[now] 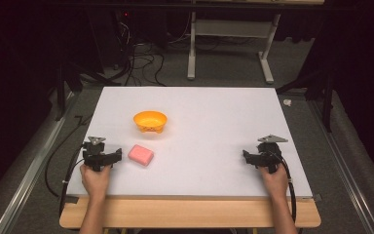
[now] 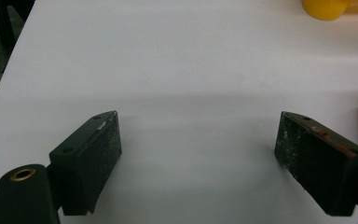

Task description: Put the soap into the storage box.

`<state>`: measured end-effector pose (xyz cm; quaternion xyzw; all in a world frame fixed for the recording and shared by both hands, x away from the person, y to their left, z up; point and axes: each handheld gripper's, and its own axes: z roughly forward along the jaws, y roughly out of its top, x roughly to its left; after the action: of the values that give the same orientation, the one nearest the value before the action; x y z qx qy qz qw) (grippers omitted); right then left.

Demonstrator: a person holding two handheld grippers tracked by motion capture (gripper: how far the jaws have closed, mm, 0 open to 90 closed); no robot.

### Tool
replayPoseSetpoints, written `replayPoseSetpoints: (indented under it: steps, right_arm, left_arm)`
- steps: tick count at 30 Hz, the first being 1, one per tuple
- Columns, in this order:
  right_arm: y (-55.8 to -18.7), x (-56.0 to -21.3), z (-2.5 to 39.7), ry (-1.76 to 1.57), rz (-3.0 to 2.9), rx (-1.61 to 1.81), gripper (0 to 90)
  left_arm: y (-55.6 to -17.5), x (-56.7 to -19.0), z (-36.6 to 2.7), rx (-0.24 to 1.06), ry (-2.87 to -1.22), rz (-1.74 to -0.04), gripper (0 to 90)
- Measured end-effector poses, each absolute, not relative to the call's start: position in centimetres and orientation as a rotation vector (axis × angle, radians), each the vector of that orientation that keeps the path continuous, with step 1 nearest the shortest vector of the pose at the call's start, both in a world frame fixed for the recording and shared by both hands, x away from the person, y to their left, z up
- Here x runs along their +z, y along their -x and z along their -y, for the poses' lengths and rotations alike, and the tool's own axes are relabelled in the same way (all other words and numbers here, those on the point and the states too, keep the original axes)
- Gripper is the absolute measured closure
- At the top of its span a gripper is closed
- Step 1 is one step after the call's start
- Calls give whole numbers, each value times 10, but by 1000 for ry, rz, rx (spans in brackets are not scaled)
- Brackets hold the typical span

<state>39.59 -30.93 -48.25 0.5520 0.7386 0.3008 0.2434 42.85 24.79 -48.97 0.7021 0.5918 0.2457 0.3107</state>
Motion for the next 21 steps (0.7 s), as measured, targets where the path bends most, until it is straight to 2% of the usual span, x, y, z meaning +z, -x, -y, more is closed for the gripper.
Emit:
replayPoseSetpoints:
  steps: [21]
  right_arm:
    - [-396,-482,309,-1509,-2018,823,214]
  left_arm:
    - [-429,-489,-249,634,-1856,-1564,146]
